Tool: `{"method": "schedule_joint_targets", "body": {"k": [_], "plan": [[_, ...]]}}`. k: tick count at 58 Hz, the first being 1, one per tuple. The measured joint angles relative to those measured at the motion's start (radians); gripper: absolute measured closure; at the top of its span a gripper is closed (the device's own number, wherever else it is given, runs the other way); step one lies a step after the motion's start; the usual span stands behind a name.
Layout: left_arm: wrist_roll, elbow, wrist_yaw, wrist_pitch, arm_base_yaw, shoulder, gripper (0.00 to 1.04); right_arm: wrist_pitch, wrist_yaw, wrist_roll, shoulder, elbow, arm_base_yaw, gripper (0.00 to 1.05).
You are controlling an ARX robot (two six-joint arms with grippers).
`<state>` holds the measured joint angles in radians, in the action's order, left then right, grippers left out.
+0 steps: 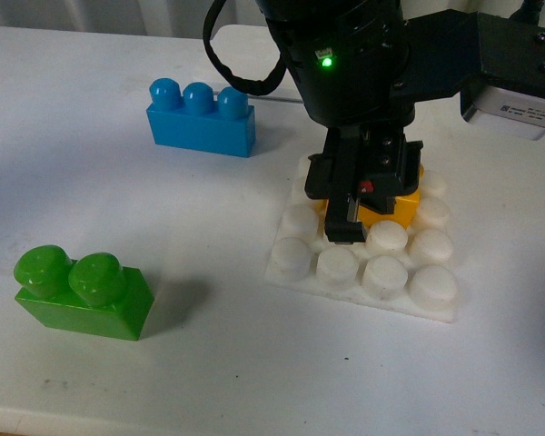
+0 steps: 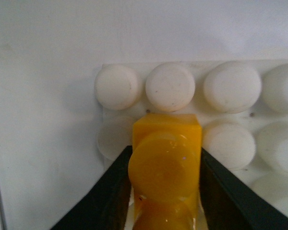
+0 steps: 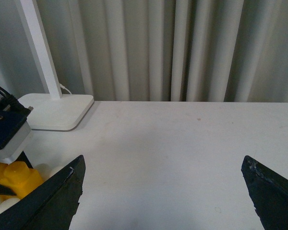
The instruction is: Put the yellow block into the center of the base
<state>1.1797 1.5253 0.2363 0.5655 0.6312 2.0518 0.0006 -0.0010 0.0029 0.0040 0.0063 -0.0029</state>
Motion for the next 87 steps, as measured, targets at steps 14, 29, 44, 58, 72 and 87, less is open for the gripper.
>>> {"method": "schedule_joint_targets", "body": {"k": [14, 29, 44, 58, 72, 87], "plan": [[0.013, -0.043, -0.029, -0.037, -0.035, -0.076, 0.25, 0.000, 0.000, 0.000, 0.000, 0.000, 0.000, 0.09], [0.027, -0.203, -0.032, -0.182, -0.078, -0.319, 0.07, 0.000, 0.000, 0.000, 0.000, 0.000, 0.000, 0.09], [-0.164, -0.660, -0.172, -0.703, -0.212, -0.706, 0.06, 0.000, 0.000, 0.000, 0.000, 0.000, 0.000, 0.09], [-0.501, -1.101, -0.292, -0.832, -0.348, -1.144, 0.06, 0.000, 0.000, 0.000, 0.000, 0.000, 0.000, 0.09], [-0.900, -1.338, -0.255, -0.605, -0.482, -1.490, 0.06, 0.000, -0.002, 0.000, 0.000, 0.000, 0.000, 0.09], [-1.080, -1.447, -0.370, -0.919, -0.477, -1.521, 0.25, 0.000, 0.000, 0.000, 0.000, 0.000, 0.000, 0.09]]}}
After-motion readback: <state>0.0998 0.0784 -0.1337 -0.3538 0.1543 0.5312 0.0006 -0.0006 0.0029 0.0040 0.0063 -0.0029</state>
